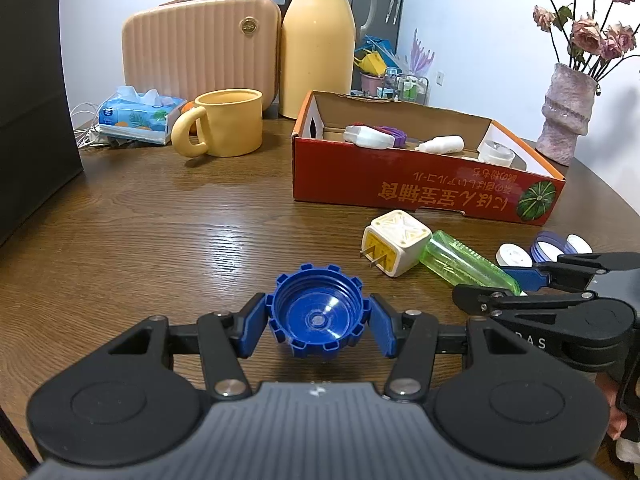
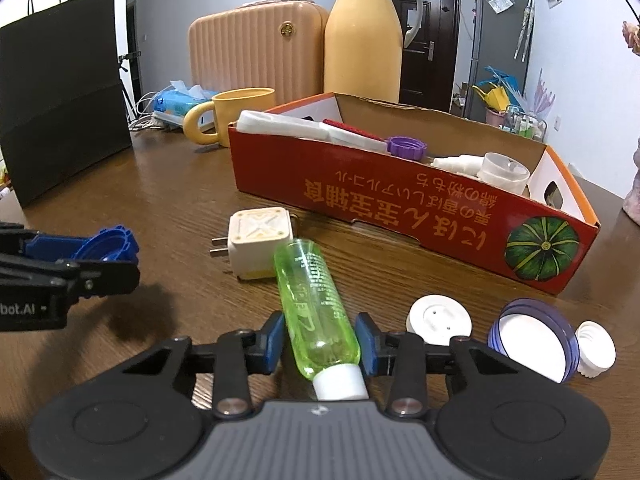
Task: Organize rigid objects
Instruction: 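Grasp the green bottle with the right gripper while the left gripper holds the blue cap, then lift the green bottle with the right gripper while the left gripper holds the blue cap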
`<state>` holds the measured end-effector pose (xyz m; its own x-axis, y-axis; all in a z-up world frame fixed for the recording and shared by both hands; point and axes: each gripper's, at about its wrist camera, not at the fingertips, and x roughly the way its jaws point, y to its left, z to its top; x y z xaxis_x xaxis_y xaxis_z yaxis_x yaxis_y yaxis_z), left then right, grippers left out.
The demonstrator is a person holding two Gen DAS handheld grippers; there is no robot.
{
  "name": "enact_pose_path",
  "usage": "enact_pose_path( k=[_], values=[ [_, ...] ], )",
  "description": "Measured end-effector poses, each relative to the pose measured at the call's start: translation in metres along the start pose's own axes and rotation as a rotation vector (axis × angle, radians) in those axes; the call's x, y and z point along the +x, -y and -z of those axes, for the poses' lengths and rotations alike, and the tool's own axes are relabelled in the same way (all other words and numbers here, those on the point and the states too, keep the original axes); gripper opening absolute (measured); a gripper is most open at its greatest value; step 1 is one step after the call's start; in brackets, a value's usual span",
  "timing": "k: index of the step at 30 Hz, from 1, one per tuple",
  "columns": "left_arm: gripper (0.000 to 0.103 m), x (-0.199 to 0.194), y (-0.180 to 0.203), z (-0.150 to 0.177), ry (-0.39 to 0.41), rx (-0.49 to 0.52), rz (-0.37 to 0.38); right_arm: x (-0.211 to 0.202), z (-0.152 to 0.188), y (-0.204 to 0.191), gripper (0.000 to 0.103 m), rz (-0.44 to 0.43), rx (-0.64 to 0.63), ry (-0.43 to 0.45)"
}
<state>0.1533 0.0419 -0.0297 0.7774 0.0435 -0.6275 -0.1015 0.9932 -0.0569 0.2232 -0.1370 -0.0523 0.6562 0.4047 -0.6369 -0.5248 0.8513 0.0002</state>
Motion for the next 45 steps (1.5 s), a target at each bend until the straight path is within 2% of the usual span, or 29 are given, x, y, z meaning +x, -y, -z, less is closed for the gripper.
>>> enact_pose_path(
  k=[4, 12, 28, 45],
  values=[
    [0.055, 0.000, 0.000, 0.000, 0.002, 0.001, 0.001, -0.003, 0.003, 0.000, 0.030, 0.007, 0.010, 0.007],
    [0.055, -0.001, 0.005, -0.002, 0.006, 0.010, 0.010, -0.015, 0.005, 0.005, 0.030, -0.002, 0.059, 0.056],
    [0.055, -0.009, 0.022, -0.015, 0.045, 0.033, 0.041, -0.042, -0.004, 0.006, 0.030, -0.002, 0.063, 0.159],
    [0.055, -0.003, 0.019, -0.008, 0.020, 0.029, 0.045, -0.011, 0.009, 0.006, 0.031, 0.038, 0.054, 0.008]
  ],
)
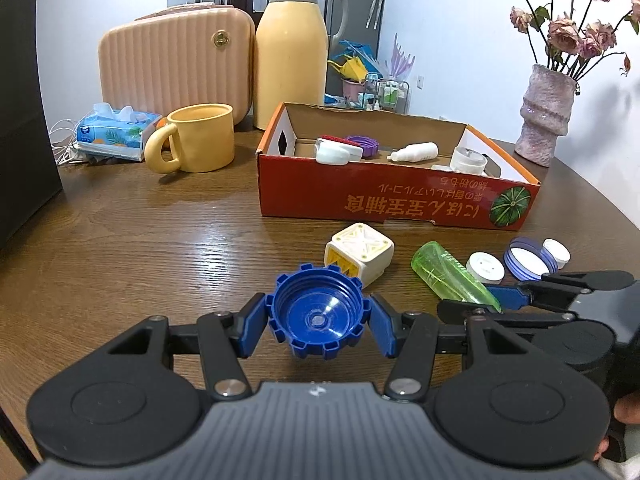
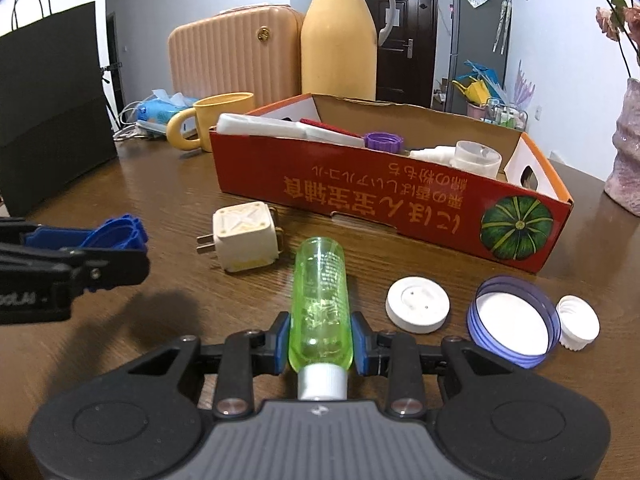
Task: Organize rigid objects
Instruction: 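Lift the green bottle with the right gripper while the left gripper holds the blue cap, then carry the blue cap and green bottle over the cardboard box with both grippers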
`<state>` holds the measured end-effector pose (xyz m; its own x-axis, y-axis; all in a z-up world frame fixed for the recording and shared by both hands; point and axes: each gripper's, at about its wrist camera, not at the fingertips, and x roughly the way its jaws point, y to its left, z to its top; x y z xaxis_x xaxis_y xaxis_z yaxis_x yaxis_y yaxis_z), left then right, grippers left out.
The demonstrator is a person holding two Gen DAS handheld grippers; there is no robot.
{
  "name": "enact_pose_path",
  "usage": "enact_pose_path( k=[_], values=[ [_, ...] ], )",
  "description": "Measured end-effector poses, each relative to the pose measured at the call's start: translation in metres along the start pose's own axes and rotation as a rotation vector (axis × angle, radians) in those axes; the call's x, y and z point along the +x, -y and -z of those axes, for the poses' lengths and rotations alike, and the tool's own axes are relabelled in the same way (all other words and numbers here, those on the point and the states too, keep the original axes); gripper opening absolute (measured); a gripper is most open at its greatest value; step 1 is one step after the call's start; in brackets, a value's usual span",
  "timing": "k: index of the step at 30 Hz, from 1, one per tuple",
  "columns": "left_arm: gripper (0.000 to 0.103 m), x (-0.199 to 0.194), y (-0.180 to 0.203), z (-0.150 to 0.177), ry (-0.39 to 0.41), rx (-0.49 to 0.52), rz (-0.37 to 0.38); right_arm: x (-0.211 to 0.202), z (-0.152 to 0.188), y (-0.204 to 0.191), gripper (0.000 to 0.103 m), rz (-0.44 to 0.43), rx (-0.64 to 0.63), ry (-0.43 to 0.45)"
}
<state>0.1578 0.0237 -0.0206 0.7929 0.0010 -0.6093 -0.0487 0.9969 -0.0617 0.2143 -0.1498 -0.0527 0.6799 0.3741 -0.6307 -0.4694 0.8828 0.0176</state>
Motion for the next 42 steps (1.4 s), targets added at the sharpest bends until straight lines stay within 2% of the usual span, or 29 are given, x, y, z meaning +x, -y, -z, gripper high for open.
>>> enact_pose_path(
  k=[7, 18, 31, 42],
  values=[
    [0.055, -0.001, 0.000, -0.001, 0.005, 0.002, 0.002, 0.004, -0.002, -0.002, 0.030, 0.016, 0.000, 0.009],
    [0.055, -0.006, 0.008, -0.013, 0.035, 0.017, 0.012, -0.013, -0.010, 0.017, 0.030, -0.011, 0.108, 0.069],
    [0.055, -0.008, 0.025, -0.050, 0.114, 0.042, 0.029, -0.040, -0.045, 0.039, 0.030, 0.020, 0.148, 0.189],
    [0.055, 0.008, 0.037, -0.085, 0.163, 0.041, 0.031, -0.034, -0.073, 0.055, 0.030, 0.041, 0.182, 0.234]
  ],
)
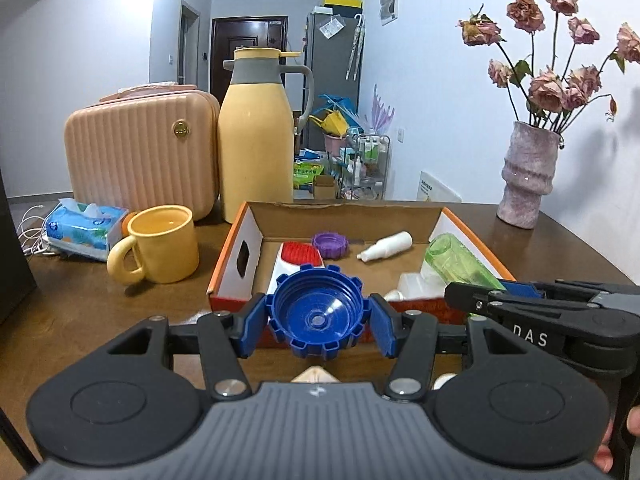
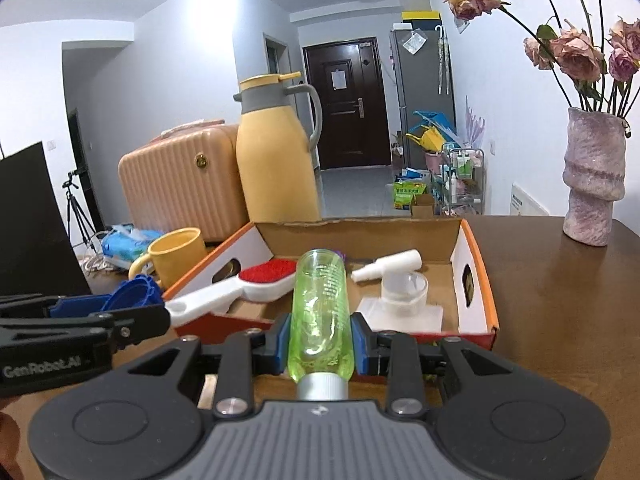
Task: Organize rigid objects
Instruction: 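Carry the blue cap and green bottle over the cardboard box with both grippers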
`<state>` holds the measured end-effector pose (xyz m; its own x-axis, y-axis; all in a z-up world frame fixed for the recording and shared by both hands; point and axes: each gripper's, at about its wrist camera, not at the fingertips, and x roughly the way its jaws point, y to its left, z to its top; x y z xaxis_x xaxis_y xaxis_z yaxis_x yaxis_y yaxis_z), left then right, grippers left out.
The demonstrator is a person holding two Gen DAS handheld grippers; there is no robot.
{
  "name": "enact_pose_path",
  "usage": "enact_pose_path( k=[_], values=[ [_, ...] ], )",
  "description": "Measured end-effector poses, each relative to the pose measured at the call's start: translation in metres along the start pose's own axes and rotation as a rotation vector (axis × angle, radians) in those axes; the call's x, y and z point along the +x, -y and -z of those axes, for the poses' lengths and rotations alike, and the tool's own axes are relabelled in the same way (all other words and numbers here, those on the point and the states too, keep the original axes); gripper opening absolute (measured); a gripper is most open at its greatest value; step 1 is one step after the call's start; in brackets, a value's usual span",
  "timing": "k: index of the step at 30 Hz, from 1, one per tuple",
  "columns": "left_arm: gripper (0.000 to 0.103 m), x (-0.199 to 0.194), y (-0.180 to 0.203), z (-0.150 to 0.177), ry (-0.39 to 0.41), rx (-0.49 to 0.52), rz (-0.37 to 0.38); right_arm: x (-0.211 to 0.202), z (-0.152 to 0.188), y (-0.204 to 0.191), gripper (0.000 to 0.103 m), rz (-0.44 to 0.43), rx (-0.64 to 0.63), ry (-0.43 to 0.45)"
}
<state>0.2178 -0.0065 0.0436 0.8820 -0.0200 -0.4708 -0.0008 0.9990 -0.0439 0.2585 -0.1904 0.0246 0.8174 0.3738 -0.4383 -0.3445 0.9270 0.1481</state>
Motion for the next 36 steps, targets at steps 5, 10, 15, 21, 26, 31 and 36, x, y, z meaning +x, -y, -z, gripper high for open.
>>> enact_pose_path(
  k=[5, 10, 15, 21, 26, 31, 36],
  values=[
    [0.055, 0.016, 0.000, -0.012, 0.011, -0.010, 0.000, 0.011, -0.011, 0.003, 0.030, -0.009, 0.020, 0.016],
    [0.055, 0.033, 0.000, -0.023, 0.017, -0.020, -0.001, 0.025, -0.021, 0.004, 0.030, -0.006, 0.035, 0.029],
    [0.055, 0.046, -0.002, -0.033, 0.030, -0.033, -0.004, 0.040, -0.027, 0.007, 0.030, -0.006, 0.044, 0.033],
    [0.055, 0.063, -0.007, -0.041, 0.033, -0.054, -0.005, 0.059, -0.033, 0.012, 0.030, 0.008, 0.053, 0.034],
    [0.055, 0.081, -0.010, -0.046, 0.025, -0.066, -0.009, 0.075, -0.039, 0.017, 0.030, 0.014, 0.070, 0.032],
    [0.055, 0.098, -0.013, -0.049, 0.013, -0.070, -0.016, 0.094, -0.043, 0.022, 0.030, 0.020, 0.081, 0.016],
    [0.055, 0.113, -0.016, -0.052, 0.000, -0.072, -0.024, 0.110, -0.047, 0.024, 0.030, 0.022, 0.082, 0.003]
  ],
)
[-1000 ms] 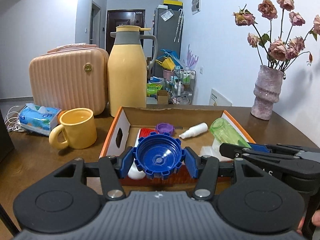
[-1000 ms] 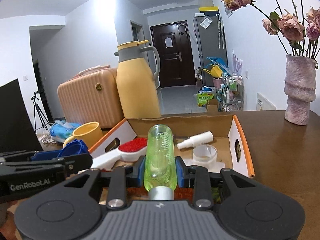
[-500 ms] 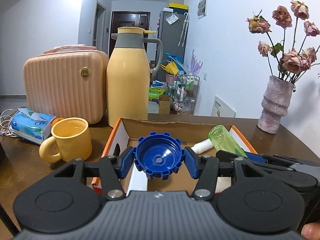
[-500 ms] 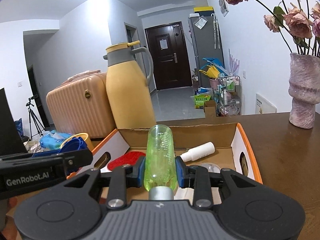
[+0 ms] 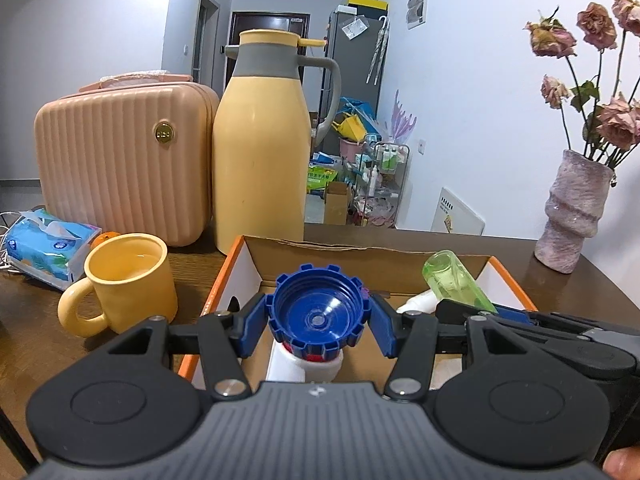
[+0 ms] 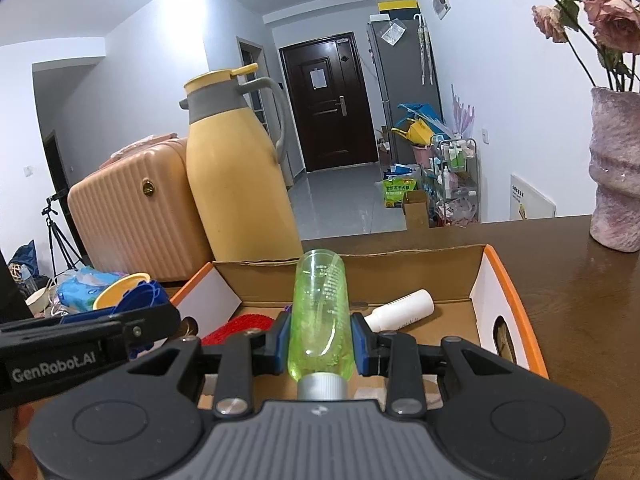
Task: Organize rigid objects
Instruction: 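Carry the blue cap and green bottle over the cardboard box with both grippers, then open both grippers to drop the blue cap and green bottle into the box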
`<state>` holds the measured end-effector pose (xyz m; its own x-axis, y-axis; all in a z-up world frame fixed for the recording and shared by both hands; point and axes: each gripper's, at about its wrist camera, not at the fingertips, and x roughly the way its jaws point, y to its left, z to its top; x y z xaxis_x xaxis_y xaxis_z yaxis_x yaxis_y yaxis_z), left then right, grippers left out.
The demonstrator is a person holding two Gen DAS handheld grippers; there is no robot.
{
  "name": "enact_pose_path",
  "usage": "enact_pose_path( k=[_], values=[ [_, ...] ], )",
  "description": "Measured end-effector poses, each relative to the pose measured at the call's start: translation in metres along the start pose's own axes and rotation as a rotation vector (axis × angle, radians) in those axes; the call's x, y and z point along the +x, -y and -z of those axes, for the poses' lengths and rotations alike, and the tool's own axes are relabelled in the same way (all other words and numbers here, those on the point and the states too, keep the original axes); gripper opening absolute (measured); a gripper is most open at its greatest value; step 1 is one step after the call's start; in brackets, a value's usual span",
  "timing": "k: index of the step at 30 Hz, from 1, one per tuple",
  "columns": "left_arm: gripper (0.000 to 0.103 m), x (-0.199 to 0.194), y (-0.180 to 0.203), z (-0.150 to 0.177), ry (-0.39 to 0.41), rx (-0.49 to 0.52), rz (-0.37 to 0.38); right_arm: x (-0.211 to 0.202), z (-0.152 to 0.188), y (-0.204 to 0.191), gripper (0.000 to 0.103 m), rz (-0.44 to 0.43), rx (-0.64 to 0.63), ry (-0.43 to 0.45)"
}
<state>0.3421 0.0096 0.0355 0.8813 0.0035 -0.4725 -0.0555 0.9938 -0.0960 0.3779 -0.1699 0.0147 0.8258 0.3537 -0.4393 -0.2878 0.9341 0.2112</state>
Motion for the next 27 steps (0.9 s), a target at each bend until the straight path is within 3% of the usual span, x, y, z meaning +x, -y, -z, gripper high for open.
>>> enact_pose_path(
  k=[18, 19, 21, 23, 25, 27],
  values=[
    [0.056, 0.032, -0.002, -0.009, -0.026, 0.023, -0.014, 0.028, -0.009, -0.001, 0.030, -0.001, -0.043, -0.033],
    [0.057, 0.032, -0.002, -0.009, -0.026, 0.027, -0.017, 0.030, -0.010, -0.001, 0.030, 0.003, -0.044, -0.037],
    [0.074, 0.031, -0.003, -0.010, -0.021, 0.027, -0.028, 0.033, -0.011, 0.000, 0.032, 0.005, -0.047, -0.048],
    [0.095, 0.028, -0.006, -0.011, -0.008, 0.012, -0.052, 0.031, -0.012, 0.003, 0.052, 0.016, -0.037, -0.040],
    [0.099, 0.026, -0.009, -0.012, 0.005, 0.008, -0.065, 0.028, -0.015, 0.004, 0.079, 0.042, -0.038, -0.029],
    [0.103, 0.024, -0.011, -0.013, 0.010, -0.002, -0.077, 0.025, -0.015, 0.005, 0.085, 0.069, -0.047, -0.012]
  ],
)
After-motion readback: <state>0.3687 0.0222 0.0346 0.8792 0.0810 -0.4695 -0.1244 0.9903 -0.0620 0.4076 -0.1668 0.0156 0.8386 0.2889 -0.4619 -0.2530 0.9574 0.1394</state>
